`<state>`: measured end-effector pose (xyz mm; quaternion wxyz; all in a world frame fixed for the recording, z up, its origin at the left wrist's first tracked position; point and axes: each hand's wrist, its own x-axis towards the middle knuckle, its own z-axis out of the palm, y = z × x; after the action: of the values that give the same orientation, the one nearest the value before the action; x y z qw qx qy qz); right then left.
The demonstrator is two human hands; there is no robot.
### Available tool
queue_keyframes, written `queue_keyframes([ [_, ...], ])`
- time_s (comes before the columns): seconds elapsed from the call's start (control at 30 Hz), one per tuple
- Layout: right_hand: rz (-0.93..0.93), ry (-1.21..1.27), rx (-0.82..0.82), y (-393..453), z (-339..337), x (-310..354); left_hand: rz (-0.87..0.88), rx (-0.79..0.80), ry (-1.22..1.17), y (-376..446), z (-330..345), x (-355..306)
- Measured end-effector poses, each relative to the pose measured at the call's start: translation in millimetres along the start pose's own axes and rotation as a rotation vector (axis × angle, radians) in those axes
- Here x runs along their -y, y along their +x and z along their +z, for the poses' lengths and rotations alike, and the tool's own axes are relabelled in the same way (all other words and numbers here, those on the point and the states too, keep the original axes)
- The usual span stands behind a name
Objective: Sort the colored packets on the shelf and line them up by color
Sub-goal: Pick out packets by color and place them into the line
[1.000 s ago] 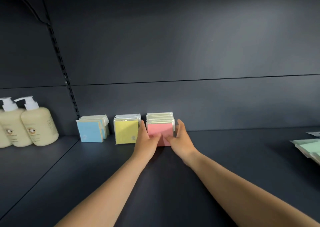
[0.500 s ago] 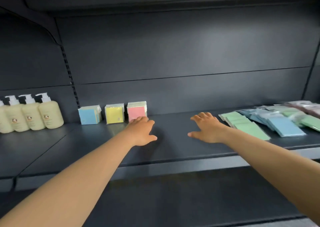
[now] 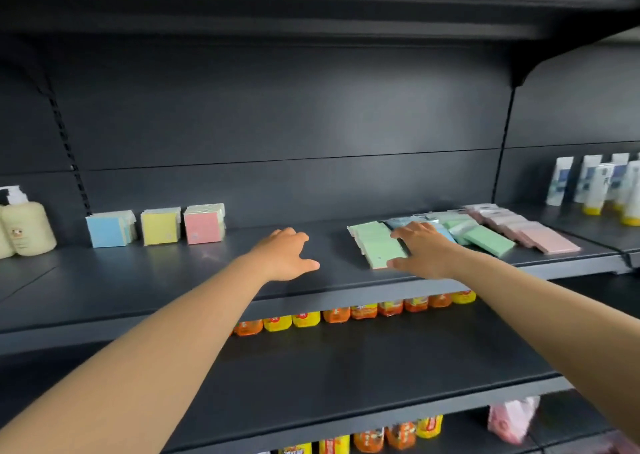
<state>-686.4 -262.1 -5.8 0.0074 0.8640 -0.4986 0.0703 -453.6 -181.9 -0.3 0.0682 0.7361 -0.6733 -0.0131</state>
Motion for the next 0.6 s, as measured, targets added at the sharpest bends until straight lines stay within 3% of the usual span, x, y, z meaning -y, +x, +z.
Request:
queue_keyframes([
  [0.33, -0.177, 0.118, 0.122, 49.6, 2.0, -90.8, -0.088, 0.080, -0.207, 98.3, 35.5, -89.2],
  [0.6, -0.314, 0.206, 0.146, 91.7, 11.9, -134.5, -0.256, 0.155, -0.278, 145.7, 65.2, -108.9],
])
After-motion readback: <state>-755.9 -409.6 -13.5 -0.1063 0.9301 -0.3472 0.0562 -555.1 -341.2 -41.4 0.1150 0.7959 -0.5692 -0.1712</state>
